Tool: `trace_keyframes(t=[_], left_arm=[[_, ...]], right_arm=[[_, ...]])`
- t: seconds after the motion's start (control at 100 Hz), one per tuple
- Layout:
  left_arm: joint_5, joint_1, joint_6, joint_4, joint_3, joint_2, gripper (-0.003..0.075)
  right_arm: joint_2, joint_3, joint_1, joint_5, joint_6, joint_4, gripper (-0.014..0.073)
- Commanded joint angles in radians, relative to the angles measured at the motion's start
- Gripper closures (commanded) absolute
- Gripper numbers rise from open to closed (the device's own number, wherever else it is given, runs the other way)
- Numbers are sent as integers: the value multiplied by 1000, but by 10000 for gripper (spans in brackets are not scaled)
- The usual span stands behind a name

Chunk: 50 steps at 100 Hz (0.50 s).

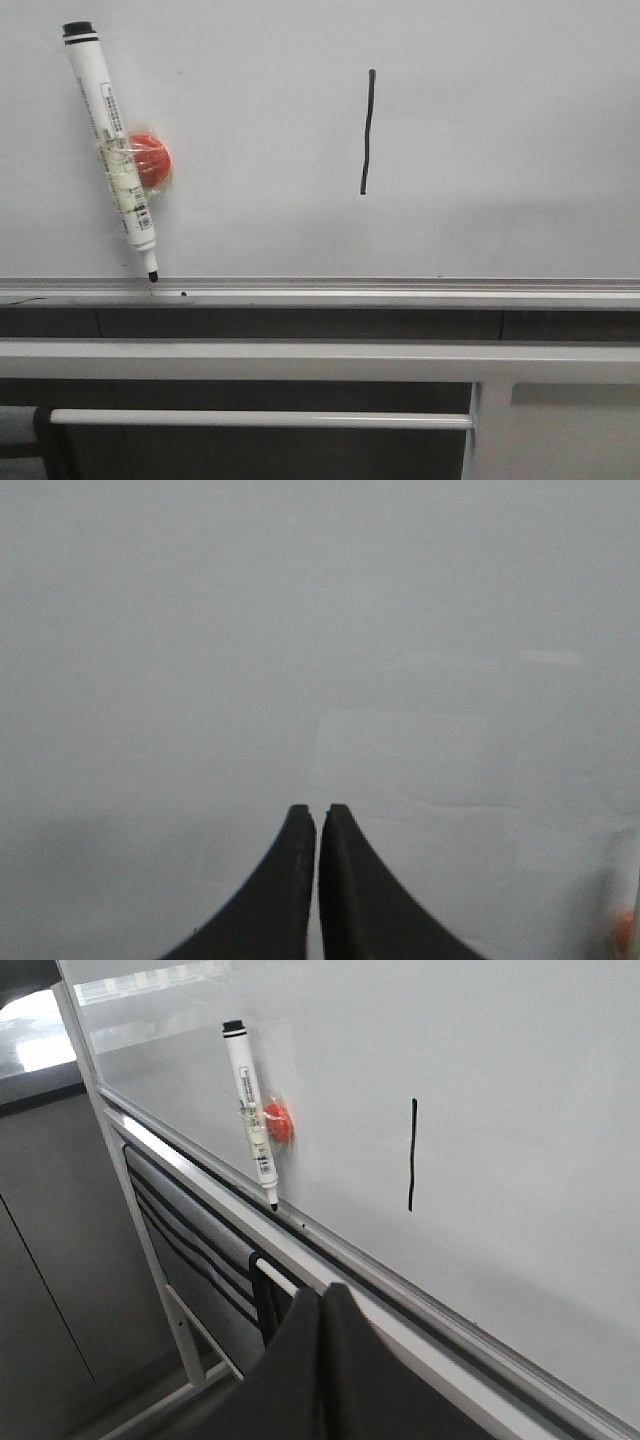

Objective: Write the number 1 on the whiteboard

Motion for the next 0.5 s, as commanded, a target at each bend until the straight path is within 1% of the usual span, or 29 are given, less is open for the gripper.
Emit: trace_keyframes(t=[0.0,0.04,0.06,0.1,0.11,0.13,0.15,0.24,0.29,0.49], left_arm=[[-28,2,-229,205,-25,3,741],[-24,2,-383,353,-25,1,741],[-24,2,-433,427,-23,-1,741],[-24,2,-577,571,-18,-6,741],[-26,2,-624,595,-13,-6,741],[-33,2,-668,662,-9,-10,741],[-40,2,-752,722,1,-18,741],[-58,2,-940,928,56,-60,741],[-68,2,-968,974,88,-88,741],[-65,2,-968,987,221,-217,741]], right_arm=[[6,-31,-4,-22,-6,1,657],[6,-31,-4,-22,-6,1,657],[6,-31,-4,-22,-6,1,657],[6,-31,-4,-22,-6,1,657],[6,-31,-4,-22,-6,1,657],[6,-31,-4,-22,-6,1,657],[6,-31,-4,-22,-6,1,657],[6,-31,-4,-22,-6,1,657],[6,-31,-4,-22,-6,1,657],[6,-31,-4,-22,-6,1,657]])
